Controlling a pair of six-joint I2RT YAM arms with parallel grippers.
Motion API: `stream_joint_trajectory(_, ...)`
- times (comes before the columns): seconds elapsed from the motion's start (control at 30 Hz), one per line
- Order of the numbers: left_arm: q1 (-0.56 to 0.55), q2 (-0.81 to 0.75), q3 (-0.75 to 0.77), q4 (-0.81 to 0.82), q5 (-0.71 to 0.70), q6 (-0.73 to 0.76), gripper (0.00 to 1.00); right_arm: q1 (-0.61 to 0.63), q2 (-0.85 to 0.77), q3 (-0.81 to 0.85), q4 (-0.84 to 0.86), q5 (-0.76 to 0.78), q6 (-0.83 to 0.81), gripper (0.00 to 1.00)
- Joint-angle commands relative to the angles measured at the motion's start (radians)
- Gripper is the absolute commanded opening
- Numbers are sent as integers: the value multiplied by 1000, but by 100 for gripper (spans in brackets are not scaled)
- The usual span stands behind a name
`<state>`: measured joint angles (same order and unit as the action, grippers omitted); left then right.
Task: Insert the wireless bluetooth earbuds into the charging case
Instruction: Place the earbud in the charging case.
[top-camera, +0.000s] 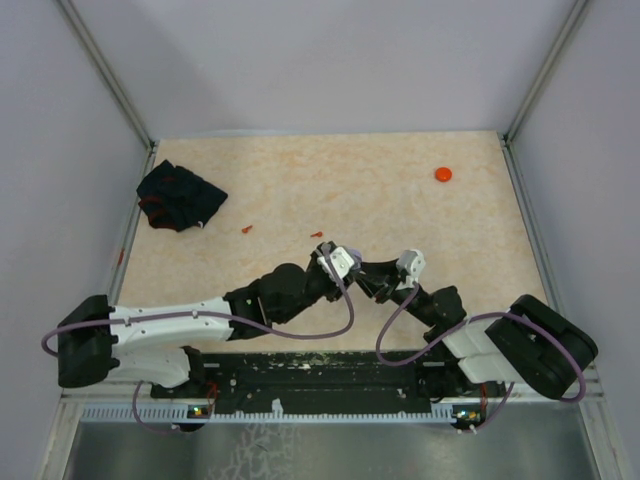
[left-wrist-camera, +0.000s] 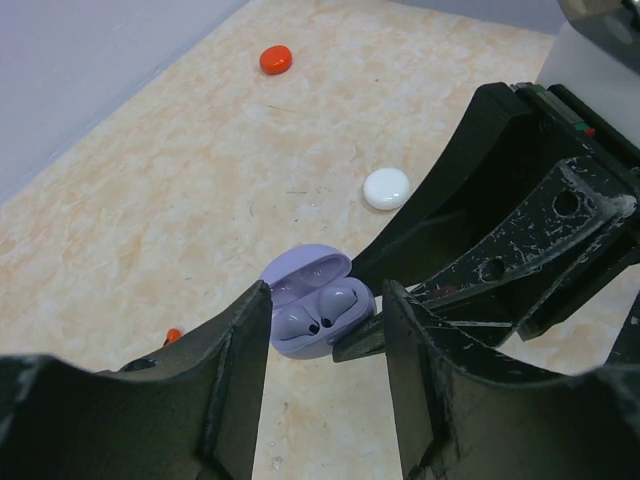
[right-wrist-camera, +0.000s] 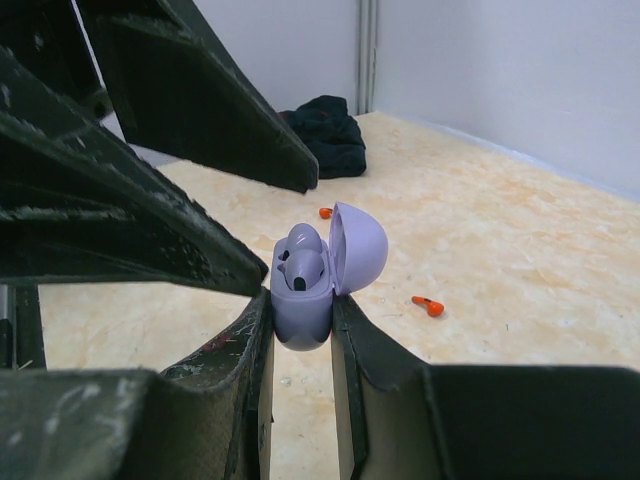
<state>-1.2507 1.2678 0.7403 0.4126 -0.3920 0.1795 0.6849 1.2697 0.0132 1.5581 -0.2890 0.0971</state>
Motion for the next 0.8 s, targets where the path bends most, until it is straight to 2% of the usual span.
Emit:
stream_joint_trajectory(0.0,-2,-73,80,-91,12,-52,56,2,-11,14,165,-9,5,0)
stream_joint_trajectory(0.17,33,-131,142,-247,54,-107,60,2,-8,16,166,-18,6,0)
stream_joint_trajectory(0.37,185,-166,170,-342,315,-258,65,3,-3,20,166,-45,6,0)
stream_joint_trajectory(0.47,260,-155,175,-343,473,-325,70,3,-1,24,166,-60,7,0)
stream_joint_trajectory(0.6,299,-131,178,-329,541,-368,80,3,-1,25,166,-77,9,0)
stream_joint_trajectory(0.77,372,-88,158,-272,675,-459,86,2,-2,31,165,-108,15,0)
